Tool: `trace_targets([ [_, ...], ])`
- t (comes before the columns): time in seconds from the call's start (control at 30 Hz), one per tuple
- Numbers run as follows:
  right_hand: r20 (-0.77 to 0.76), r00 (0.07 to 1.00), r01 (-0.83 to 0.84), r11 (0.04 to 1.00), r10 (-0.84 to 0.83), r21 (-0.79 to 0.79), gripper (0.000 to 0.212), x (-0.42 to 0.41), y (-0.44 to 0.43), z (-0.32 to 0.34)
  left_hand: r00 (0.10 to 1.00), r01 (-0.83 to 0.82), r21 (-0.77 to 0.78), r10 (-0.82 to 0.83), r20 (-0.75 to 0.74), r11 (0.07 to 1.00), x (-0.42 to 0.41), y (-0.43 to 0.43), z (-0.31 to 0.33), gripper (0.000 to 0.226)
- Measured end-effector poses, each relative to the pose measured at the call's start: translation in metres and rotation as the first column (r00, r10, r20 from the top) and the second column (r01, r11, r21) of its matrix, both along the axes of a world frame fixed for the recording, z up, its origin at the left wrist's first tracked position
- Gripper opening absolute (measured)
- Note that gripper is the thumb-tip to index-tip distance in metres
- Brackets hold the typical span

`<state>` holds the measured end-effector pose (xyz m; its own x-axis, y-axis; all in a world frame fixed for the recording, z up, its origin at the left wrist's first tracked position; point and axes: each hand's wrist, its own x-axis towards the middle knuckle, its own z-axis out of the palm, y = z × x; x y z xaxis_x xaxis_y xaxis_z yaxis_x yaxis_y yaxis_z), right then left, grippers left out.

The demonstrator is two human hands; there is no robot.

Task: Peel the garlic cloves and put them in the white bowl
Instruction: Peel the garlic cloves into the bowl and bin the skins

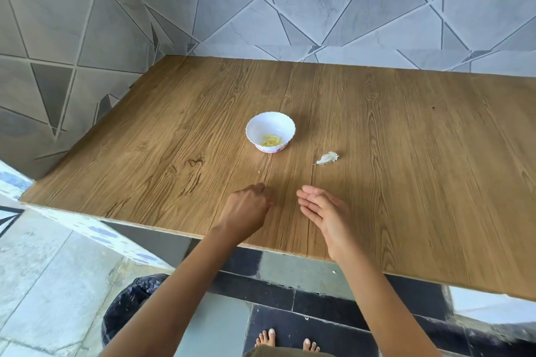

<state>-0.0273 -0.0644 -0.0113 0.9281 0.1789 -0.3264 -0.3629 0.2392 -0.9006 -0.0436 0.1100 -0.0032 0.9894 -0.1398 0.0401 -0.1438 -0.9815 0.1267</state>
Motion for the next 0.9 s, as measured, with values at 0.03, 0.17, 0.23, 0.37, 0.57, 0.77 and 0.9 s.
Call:
trace_targets([
  [0.03,-0.045,0.999,-0.008,0.999,0.009,0.037,0.023,0.000,0.001,0.001,1.000,-0.026,-0.104,0.026,-0.007,0.994,0.004,0.000,0.001,0.016],
  [0.17,-0.307,0.951,0.071,0.939,0.038,0.336,0.029,0.001,0.007,0.013,0.998,0.032,-0.423,-0.006,0.061,0.906,0.017,-0.014,0.013,0.014],
  [0.23,-0.406,0.913,0.149,0.892,0.041,0.426,0.031,0.002,0.010,0.020,0.998,0.069,-0.419,-0.064,0.026,0.905,0.018,-0.027,0.022,0.020],
  [0.37,-0.439,0.898,0.185,0.878,0.032,0.442,0.035,0.003,0.011,0.026,0.998,-0.006,-0.461,0.035,0.055,0.887,0.019,-0.036,0.021,0.024],
  [0.57,-0.427,0.904,0.205,0.858,0.019,0.471,0.034,0.006,0.011,0.027,0.982,-0.047,-0.590,0.146,0.122,0.806,0.021,-0.024,0.015,0.009],
  [0.77,-0.385,0.915,0.076,0.889,0.117,0.451,0.032,0.004,0.034,0.027,0.932,-0.203,-0.748,0.359,0.049,0.631,-0.009,0.013,0.018,0.003],
  [0.9,-0.378,0.862,-0.158,0.887,0.338,0.433,0.034,-0.007,0.073,0.024,0.801,-0.390,-0.774,0.599,-0.019,0.498,-0.065,0.049,0.015,0.006],
])
